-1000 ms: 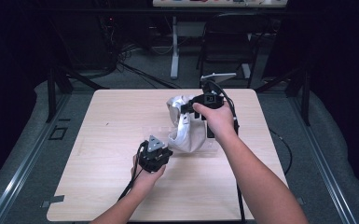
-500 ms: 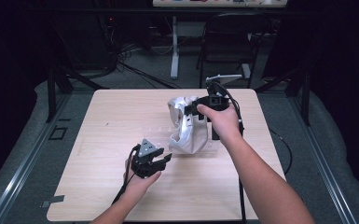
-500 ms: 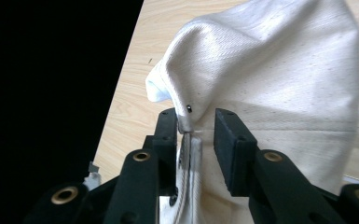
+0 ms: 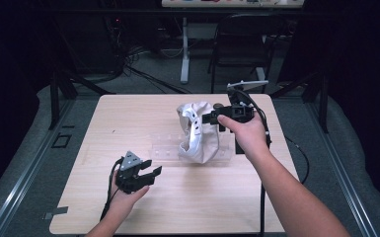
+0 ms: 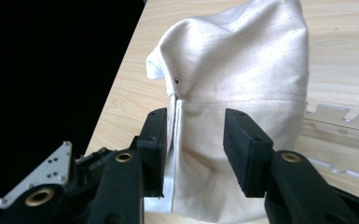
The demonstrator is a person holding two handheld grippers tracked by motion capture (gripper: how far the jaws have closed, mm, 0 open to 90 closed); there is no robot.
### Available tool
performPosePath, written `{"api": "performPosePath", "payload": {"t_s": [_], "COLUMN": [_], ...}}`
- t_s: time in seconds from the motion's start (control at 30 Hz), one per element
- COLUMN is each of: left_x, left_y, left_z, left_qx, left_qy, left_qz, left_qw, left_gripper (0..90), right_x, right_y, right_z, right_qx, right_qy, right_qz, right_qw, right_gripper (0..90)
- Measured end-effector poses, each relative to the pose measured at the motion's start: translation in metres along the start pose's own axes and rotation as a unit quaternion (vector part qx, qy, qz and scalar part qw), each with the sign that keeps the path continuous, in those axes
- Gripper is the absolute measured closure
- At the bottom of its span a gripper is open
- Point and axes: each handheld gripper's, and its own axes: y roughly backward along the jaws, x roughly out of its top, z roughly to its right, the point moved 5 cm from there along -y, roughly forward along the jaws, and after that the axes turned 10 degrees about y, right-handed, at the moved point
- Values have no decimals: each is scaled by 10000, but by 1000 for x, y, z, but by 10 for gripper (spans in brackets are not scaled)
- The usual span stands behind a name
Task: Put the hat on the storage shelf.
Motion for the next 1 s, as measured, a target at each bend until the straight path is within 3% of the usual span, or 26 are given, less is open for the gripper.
{"api": "performPosePath", "payload": {"t_s": [0.17,0.27,0.43,0.63,1.0], "left_x": [-7,-13,-19,-22,-27], "left_y": [11,17,19,13,11], "left_z": [-15,-24,-37,-37,-35], "left_qx": [66,116,270,345,294], "left_qy": [70,7,127,-100,-9], "left_qz": [26,-3,-34,-81,-99], "left_qw": [10000,9999,9995,9993,9995], "left_gripper": [488,482,482,479,476], "right_x": [-9,-18,-36,-57,-103], "right_y": [7,10,12,14,11], "right_z": [5,10,20,27,42], "right_qx": [-102,-169,-358,-591,-717], "right_qy": [193,254,379,634,749], "right_qz": [100,59,43,95,0], "right_qw": [9997,9995,9986,9962,9946], "right_gripper": [556,547,520,499,494]}}
